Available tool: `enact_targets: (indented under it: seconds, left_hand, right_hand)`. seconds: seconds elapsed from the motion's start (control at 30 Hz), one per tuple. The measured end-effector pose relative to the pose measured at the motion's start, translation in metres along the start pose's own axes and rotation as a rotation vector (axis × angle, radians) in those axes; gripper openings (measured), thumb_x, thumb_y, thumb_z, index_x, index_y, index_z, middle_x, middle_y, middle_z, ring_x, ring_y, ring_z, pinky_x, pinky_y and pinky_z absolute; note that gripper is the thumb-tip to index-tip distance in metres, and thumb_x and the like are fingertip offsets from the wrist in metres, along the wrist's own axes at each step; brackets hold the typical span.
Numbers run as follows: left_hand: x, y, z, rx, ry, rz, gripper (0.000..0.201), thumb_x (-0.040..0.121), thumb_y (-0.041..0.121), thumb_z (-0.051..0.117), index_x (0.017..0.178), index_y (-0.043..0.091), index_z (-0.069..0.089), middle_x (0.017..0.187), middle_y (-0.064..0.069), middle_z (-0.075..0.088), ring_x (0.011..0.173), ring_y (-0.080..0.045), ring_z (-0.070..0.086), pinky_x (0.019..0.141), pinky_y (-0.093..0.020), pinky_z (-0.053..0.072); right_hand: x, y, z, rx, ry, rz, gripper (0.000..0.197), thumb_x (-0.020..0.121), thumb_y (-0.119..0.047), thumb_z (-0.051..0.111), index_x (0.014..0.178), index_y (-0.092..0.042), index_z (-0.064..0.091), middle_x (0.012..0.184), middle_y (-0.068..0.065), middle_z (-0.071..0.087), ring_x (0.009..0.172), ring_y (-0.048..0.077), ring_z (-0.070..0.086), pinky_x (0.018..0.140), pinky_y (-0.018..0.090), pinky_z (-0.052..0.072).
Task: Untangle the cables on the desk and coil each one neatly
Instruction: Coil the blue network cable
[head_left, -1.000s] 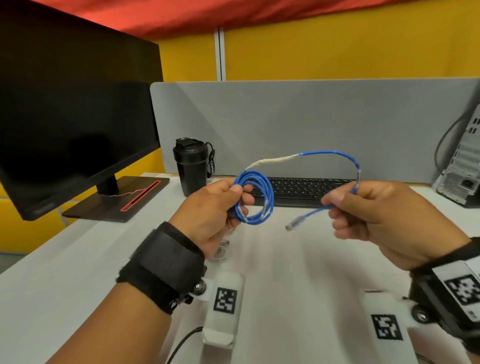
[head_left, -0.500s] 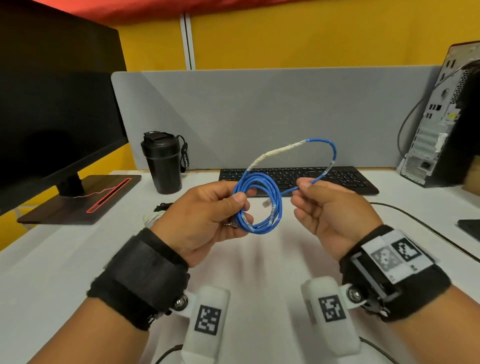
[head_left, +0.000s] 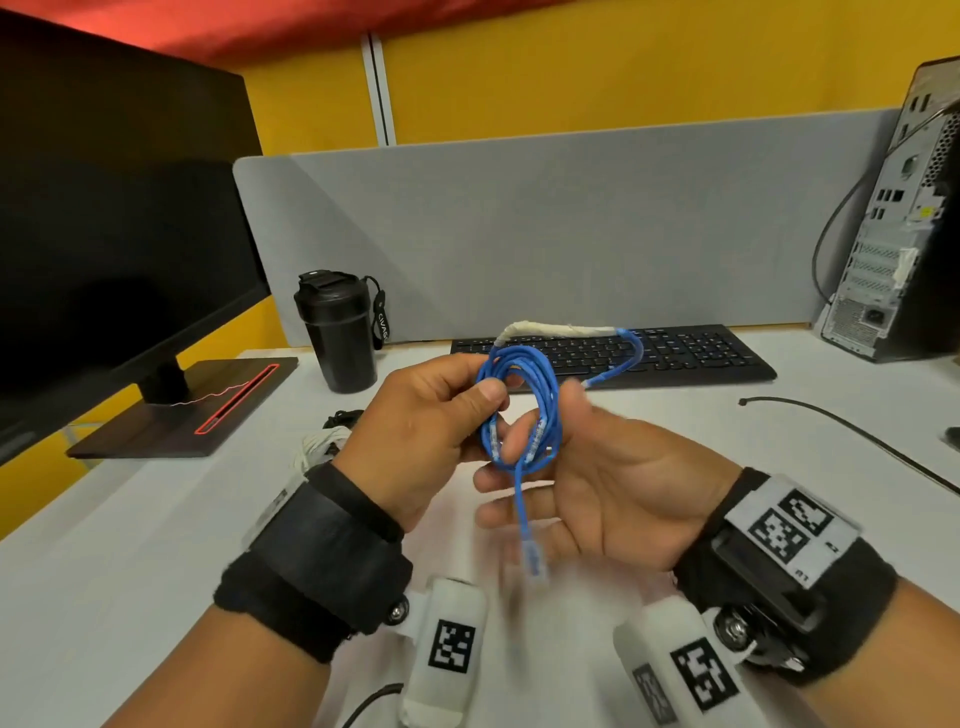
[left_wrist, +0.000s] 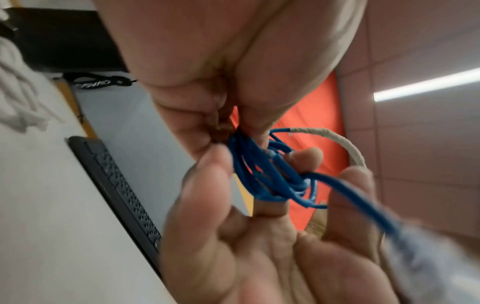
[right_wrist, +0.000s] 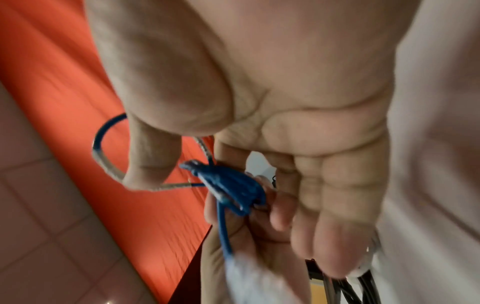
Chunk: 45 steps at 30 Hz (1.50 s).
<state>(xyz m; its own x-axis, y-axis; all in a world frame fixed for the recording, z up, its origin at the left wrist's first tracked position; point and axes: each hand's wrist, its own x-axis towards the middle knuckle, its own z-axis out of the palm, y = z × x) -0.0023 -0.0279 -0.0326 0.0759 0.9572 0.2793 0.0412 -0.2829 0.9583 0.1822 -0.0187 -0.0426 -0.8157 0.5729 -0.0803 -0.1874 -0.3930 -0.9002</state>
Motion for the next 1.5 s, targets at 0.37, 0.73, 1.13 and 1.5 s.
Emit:
enact_targets:
  seconds: [0.37, 0.73, 1.13, 1.5]
  left_hand:
    - [0.007, 0.013, -0.044, 0.35, 0.235, 0.116, 0.023, 0.099, 0.011, 0.058, 0.093, 0.028, 0.072, 0.072, -0.006, 0.066, 0.064, -0.016, 0.066, 0.062, -0.027, 0.058]
    - [0.006, 0.013, -0.044, 0.847, 0.084, 0.045, 0.013, 0.101, 0.024, 0.054, 0.102, 0.023, 0.066, 0.083, 0.001, 0.066, 0.07, -0.009, 0.066, 0.064, -0.022, 0.057]
    - [0.002, 0.014, -0.02, -0.342, 0.063, -0.114, 0.02, 0.103, 0.013, 0.047, 0.103, 0.007, 0.067, 0.075, -0.002, 0.068, 0.067, -0.012, 0.068, 0.06, -0.025, 0.057]
    - [-0.002, 0.01, -0.003, -0.083, -0.003, -0.061, 0.02, 0.101, 0.017, 0.05, 0.099, 0.008, 0.068, 0.077, 0.0, 0.067, 0.069, -0.013, 0.067, 0.064, -0.025, 0.057]
  right_hand:
    - [-0.014, -0.034, -0.01, -0.476, 0.599, -0.238, 0.02, 0.075, -0.022, 0.073, 0.091, -0.01, 0.074, 0.051, -0.004, 0.038, 0.041, 0.008, 0.023, 0.037, 0.014, 0.017]
    - [-0.039, -0.07, -0.042, -0.317, 1.004, -0.784, 0.015, 0.093, -0.02, 0.063, 0.079, -0.014, 0.065, 0.044, -0.011, 0.03, 0.037, 0.007, 0.022, 0.035, 0.016, 0.02]
    - [-0.021, -0.046, -0.034, -1.036, 0.948, -0.691, 0.016, 0.092, -0.022, 0.061, 0.085, -0.026, 0.075, 0.076, -0.007, 0.068, 0.07, 0.01, 0.065, 0.072, 0.024, 0.051]
    - [-0.012, -0.042, -0.022, -0.12, 0.853, -0.58, 0.016, 0.098, -0.004, 0.051, 0.083, -0.008, 0.057, 0.064, 0.006, 0.071, 0.065, 0.017, 0.073, 0.056, 0.025, 0.058]
